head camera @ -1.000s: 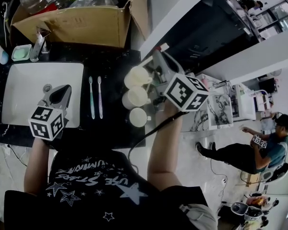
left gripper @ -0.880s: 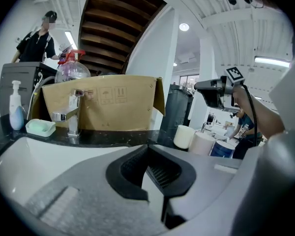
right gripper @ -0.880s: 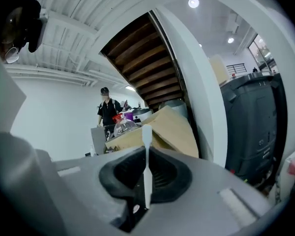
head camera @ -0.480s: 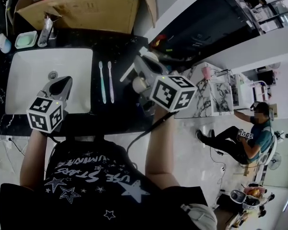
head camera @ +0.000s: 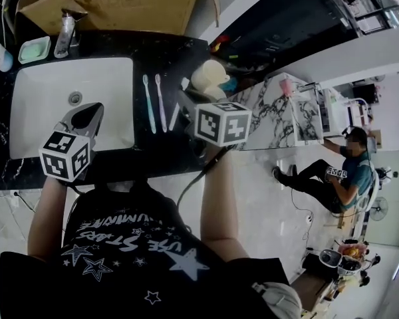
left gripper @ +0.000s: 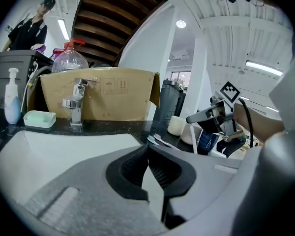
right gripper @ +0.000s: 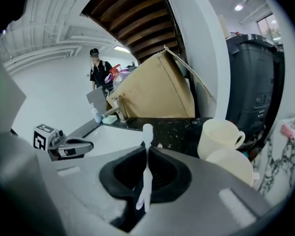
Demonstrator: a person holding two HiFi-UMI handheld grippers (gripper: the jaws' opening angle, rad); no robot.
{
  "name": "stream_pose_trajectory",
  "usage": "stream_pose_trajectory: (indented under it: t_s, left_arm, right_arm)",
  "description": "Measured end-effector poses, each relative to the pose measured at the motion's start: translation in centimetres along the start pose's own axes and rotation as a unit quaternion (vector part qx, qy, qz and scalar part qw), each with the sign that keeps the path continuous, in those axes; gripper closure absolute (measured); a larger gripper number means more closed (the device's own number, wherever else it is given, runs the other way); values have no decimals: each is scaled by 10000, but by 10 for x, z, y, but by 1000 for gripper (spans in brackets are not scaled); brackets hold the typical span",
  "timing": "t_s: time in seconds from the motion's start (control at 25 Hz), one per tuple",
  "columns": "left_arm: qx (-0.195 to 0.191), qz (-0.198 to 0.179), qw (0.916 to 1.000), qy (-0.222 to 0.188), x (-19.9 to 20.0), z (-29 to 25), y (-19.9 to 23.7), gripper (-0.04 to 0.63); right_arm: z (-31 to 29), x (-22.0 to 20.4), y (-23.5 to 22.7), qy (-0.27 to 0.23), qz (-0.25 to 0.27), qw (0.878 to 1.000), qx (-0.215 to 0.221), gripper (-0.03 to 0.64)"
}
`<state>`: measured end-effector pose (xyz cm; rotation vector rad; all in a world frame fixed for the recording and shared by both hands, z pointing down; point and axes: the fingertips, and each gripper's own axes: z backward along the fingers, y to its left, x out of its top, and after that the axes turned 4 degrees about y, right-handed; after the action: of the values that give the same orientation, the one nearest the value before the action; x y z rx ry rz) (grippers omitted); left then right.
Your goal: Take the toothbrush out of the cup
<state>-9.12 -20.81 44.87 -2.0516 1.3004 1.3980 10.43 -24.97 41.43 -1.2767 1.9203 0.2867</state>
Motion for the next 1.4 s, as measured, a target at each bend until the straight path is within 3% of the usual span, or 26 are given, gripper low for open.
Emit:
stream_pose_trajectory:
  t_s: [0.16, 0.52, 0.84, 1.4]
  left_arm:
    - [-74, -47, 9999, 55, -3, 1, 1, 586]
    - [-93, -10, 9999, 55, 1, -5, 12, 586]
    - [-42, 30, 10000, 56, 3, -9, 23, 586]
    - [-48, 93, 9999, 83, -2, -3, 35, 586]
  right_arm:
    - [-11, -4, -5, 185, 66, 9994, -291, 600]
    - [-52, -5, -23, -74, -500, 9945, -913, 597]
    - [-86, -26, -43, 192, -971, 9872, -1251, 591]
    - [-97, -44, -56, 648, -814, 9808, -1652, 578]
